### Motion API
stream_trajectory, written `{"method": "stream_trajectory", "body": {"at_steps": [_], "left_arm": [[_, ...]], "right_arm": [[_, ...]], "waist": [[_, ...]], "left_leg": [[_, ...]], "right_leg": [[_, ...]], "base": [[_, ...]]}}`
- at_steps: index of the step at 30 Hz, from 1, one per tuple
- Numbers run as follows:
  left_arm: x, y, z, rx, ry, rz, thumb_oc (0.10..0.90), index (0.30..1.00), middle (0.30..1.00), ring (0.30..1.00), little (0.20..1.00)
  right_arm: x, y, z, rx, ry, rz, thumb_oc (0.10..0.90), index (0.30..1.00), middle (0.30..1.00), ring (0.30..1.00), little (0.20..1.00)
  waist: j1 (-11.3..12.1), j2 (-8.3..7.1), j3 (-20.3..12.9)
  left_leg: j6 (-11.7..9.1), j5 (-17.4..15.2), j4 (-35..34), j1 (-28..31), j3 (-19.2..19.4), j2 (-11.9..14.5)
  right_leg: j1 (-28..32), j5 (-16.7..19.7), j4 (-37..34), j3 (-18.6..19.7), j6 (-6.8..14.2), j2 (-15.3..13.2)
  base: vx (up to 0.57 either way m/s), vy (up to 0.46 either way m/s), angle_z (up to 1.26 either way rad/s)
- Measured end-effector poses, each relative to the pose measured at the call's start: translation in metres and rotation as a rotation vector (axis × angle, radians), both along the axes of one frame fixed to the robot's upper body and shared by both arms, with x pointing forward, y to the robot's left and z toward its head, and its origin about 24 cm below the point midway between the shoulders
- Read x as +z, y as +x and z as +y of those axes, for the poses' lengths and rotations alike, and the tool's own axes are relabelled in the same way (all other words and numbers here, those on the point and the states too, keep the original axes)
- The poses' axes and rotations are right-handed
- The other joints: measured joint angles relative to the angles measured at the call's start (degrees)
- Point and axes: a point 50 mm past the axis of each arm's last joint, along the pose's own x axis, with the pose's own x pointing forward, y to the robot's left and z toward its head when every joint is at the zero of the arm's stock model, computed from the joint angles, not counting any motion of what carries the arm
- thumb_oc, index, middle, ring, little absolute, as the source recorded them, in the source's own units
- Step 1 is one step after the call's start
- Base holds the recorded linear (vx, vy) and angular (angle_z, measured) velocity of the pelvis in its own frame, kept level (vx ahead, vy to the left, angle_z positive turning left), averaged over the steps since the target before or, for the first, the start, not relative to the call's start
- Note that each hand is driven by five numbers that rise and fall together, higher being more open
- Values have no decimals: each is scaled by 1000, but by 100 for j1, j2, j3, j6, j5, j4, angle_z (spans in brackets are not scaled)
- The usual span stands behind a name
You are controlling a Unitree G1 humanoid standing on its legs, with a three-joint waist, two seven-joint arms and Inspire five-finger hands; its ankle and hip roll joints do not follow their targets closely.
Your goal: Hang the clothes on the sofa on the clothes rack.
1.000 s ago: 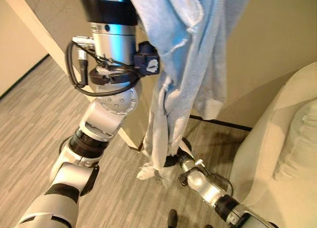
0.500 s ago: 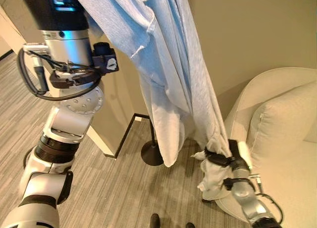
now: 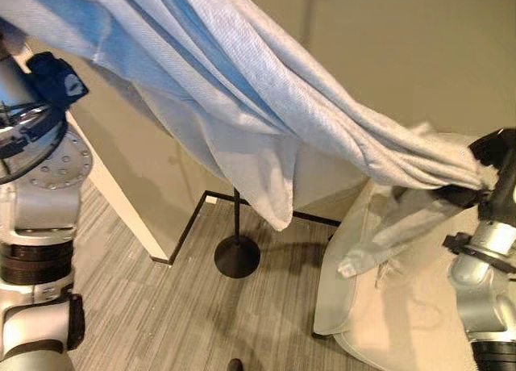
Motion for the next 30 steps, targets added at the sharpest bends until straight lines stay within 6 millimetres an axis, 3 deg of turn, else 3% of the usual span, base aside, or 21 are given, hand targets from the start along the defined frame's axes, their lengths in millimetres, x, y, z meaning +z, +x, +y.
{"method": "stream_trajectory", "body": {"at_steps": [3,6,8,10,11,12,15,17,20,21,22,23,26,27,28,30], "left_arm": [[-3,12,4,75,47,66,400,300,300,300,300],[-20,45,13,167,84,269,400,300,300,300,300],[-35,60,22,232,87,392,400,300,300,300,300],[-53,76,43,363,106,561,400,300,300,300,300],[-58,80,52,423,114,613,400,300,300,300,300],[-63,84,62,468,102,657,400,300,300,300,300],[-74,94,79,551,67,754,400,300,300,300,300],[-80,98,91,630,91,828,400,300,300,300,300],[-91,101,100,688,114,899,400,300,300,300,300],[-89,101,100,693,109,897,400,300,300,300,300],[-87,101,100,696,108,892,400,300,300,300,300],[-83,102,102,710,106,889,400,300,300,300,300],[-73,101,105,740,114,876,400,300,300,300,300],[-64,103,106,764,125,865,400,300,300,300,300],[-57,107,106,802,164,871,400,300,300,300,300],[-53,102,120,879,211,894,400,300,300,300,300]], "right_arm": [[11,4,-11,-25,-62,13,400,300,300,300,300],[25,22,-18,-16,-117,76,400,300,300,300,300],[33,30,-17,4,-130,74,400,300,300,300,300],[48,48,-8,52,-193,124,400,300,300,300,300],[53,51,-5,70,-211,126,400,300,300,300,300],[57,54,-1,87,-222,128,400,300,300,300,300],[69,58,0,92,-270,131,400,300,300,300,300],[83,60,0,92,-334,144,400,300,300,300,300],[83,60,0,98,-348,172,400,300,300,300,300],[82,61,-2,90,-348,181,400,300,300,300,300],[80,61,-3,89,-356,193,400,300,300,300,300],[82,62,-4,83,-400,222,400,300,300,300,300],[97,66,0,85,-430,195,400,300,300,300,300],[104,72,-2,70,-429,193,400,300,300,300,300],[111,75,-5,52,-423,189,400,300,300,300,300],[124,79,-3,37,-459,177,400,300,300,300,300]], "waist": [[-8,71,-25],[-27,299,46],[-56,263,66],[49,300,190],[26,286,223],[-27,258,243],[-129,114,289],[-97,-5,273],[-70,-104,228],[-23,-105,209],[-5,-153,190],[47,-254,139],[160,-253,155],[156,-320,192],[136,-397,238],[190,-379,265]], "left_leg": [[35,-2,4,60,5,118],[88,34,9,174,75,304],[180,-24,11,302,232,202],[234,-120,32,436,605,165],[238,-159,26,446,646,144],[247,-168,27,445,663,147],[169,-213,25,447,734,107],[137,-353,29,466,820,5],[-29,-606,198,796,797,-38],[-113,-745,391,795,815,30],[-301,-926,719,707,829,57],[-468,-1203,1866,168,837,95],[-541,-1496,3712,-864,732,329],[-539,-1578,4128,-1263,709,636],[-651,-1522,3648,-1493,629,966],[-1081,-1211,1528,-1427,-189,812]], "right_leg": [[-212,-25,503,-10,36,151],[-989,-168,2130,62,249,429],[-1236,-163,2682,22,313,377],[-1546,-251,3192,-697,363,143],[-1624,-415,3153,-1002,236,135],[-1649,-570,2968,-1092,61,235],[-1786,-682,2424,-1148,-142,727],[-1607,-571,1499,-1395,-350,810],[-1027,69,1039,-1133,-974,919],[-885,49,921,-1128,-1131,990],[-758,-9,802,-1115,-1128,998],[-631,160,621,-1087,-1260,960],[-585,151,561,-951,-1380,979],[-471,79,444,-895,-1425,999],[-275,80,265,-891,-1426,947],[-115,53,1,-625,-1278,838]], "base": [[-57,82,-9],[-54,75,-16],[11,76,-43],[111,-2,-87],[122,-49,-41],[87,-57,-27],[216,-84,-9],[318,-109,-6],[152,-57,3],[86,-89,-8],[-12,-78,0],[21,-80,1],[36,-11,-9],[182,170,-9],[157,221,-6],[169,185,-28]]}}
